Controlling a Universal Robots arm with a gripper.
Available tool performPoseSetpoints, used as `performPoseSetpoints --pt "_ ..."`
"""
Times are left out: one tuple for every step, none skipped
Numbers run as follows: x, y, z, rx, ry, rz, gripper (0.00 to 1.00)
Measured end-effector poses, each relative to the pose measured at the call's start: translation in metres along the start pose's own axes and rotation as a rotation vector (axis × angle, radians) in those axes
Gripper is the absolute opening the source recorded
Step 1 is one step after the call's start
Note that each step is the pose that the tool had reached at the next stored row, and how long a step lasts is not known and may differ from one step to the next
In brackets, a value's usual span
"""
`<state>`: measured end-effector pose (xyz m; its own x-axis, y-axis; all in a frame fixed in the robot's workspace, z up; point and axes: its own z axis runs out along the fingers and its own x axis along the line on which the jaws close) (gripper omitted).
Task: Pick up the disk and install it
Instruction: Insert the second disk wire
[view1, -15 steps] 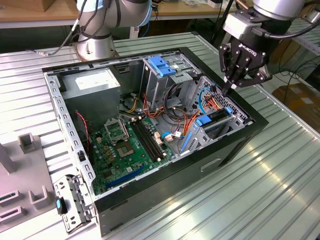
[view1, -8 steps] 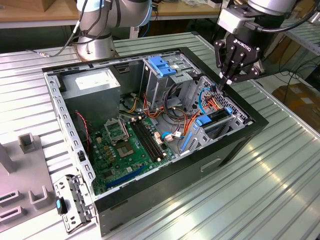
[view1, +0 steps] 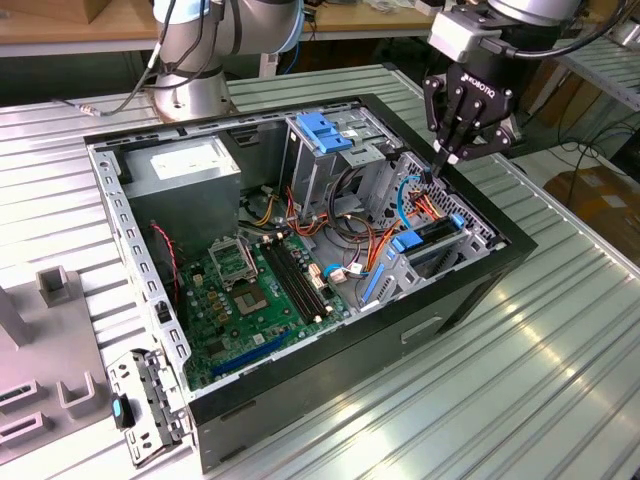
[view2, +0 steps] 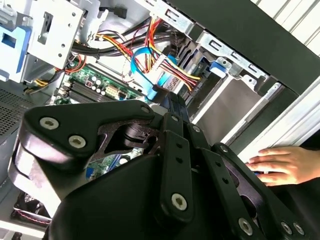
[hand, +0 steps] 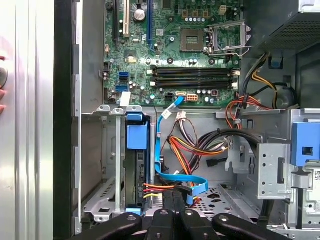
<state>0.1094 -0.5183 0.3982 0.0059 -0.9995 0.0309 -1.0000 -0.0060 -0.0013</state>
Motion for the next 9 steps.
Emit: performPoseSetpoints --pt "-0.0011 0.0001 0.0004 -0.0024 -0.0002 0.000 0.11" --pt "-0.0016 0.0000 0.0010 -0.0068 -0.0003 0.000 0.11" --pt "-0.0025 0.0001 0.0014 -0.0117 -0.0003 0.000 0.11" --pt "-0.0046 0.0001 0.0014 -0.0129 -0.0004 0.000 0.11" --pt "-0.0069 0.0000 0.0014 -0.0136 -0.0004 0.000 0.11" --pt "-0.0082 -0.0001 0.0013 -0.0139 -0.0004 0.000 0.11" --pt "-0.0095 -0.0001 0.0012 -0.0142 -0.0003 0.000 0.11" --pt "-0.0110 -0.0001 0.0013 -0.0149 -0.0004 -0.001 0.11" --pt "-0.0122 -0.0001 0.0013 -0.0157 -0.0003 0.000 0.11"
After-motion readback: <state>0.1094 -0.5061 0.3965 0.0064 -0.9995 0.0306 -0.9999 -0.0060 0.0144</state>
